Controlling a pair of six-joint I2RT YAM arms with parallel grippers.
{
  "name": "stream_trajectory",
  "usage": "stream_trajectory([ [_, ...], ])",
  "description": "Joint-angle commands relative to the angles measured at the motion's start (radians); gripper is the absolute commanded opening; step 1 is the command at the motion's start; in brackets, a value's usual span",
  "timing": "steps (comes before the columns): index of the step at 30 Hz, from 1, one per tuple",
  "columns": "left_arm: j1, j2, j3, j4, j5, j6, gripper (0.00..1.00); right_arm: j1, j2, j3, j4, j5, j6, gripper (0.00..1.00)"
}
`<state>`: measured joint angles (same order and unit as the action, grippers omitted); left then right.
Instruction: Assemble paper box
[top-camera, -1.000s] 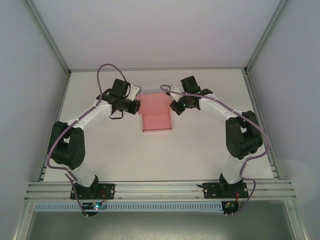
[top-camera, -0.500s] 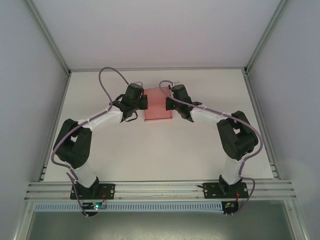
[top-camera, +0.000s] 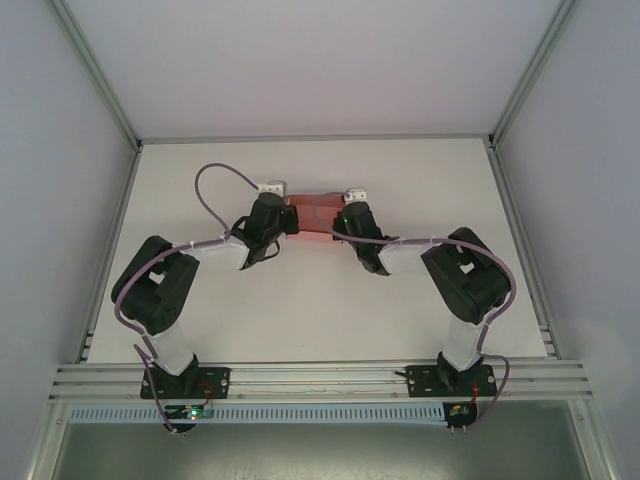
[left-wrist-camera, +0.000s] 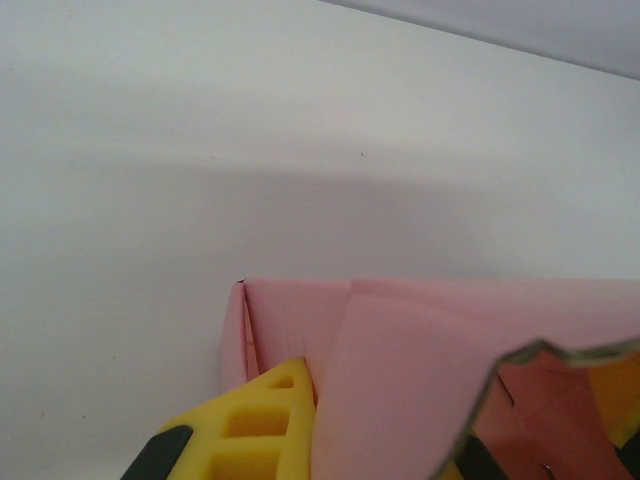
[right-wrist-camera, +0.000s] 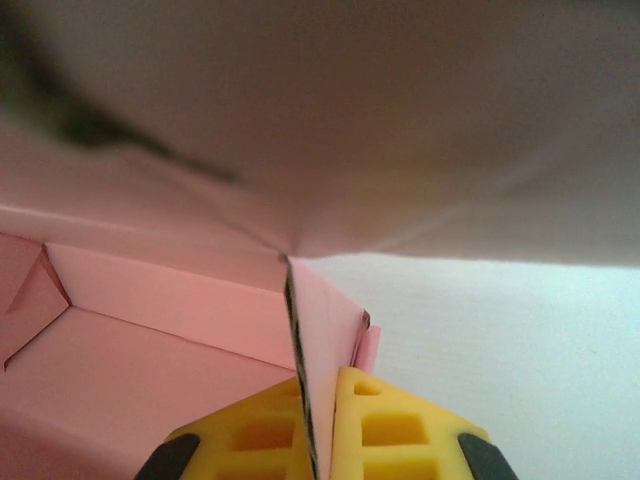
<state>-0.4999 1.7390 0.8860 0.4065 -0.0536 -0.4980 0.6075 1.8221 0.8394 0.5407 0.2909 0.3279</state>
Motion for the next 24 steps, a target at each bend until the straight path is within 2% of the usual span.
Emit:
stream_trajectory([
  [1,-0.053,0.009,-0.067,-0.022,0.135,0.004,0.0,0.067,-0.029,-0.053,0.09,-0.045,-0.035,0.03],
  [8,-0.053,-0.045,-0.085,-0.124,0.151,0.022,0.04,0.1,-0.068,-0.155,0.116,0.047,-0.158,0.0],
  [11,-0.053,-0.08,-0.092,-0.182,0.144,0.029,0.09,0.116,-0.075,-0.186,0.116,0.085,-0.201,0.0],
  [15,-0.052,-0.13,-0.122,-0.254,0.137,0.038,0.21,0.14,-0.069,-0.204,0.122,0.129,-0.233,0.0],
  [17,-0.053,-0.168,-0.138,-0.288,0.133,0.046,0.31,0.146,-0.069,-0.212,0.126,0.144,-0.242,0.0],
  [20,-0.054,-0.236,-0.142,-0.37,0.167,0.056,0.37,0.149,-0.075,-0.222,0.128,0.157,-0.23,0.0],
  [24,-0.059,-0.36,-0.145,-0.465,0.204,0.044,0.61,0.159,-0.068,-0.229,0.13,0.174,-0.234,0.0],
])
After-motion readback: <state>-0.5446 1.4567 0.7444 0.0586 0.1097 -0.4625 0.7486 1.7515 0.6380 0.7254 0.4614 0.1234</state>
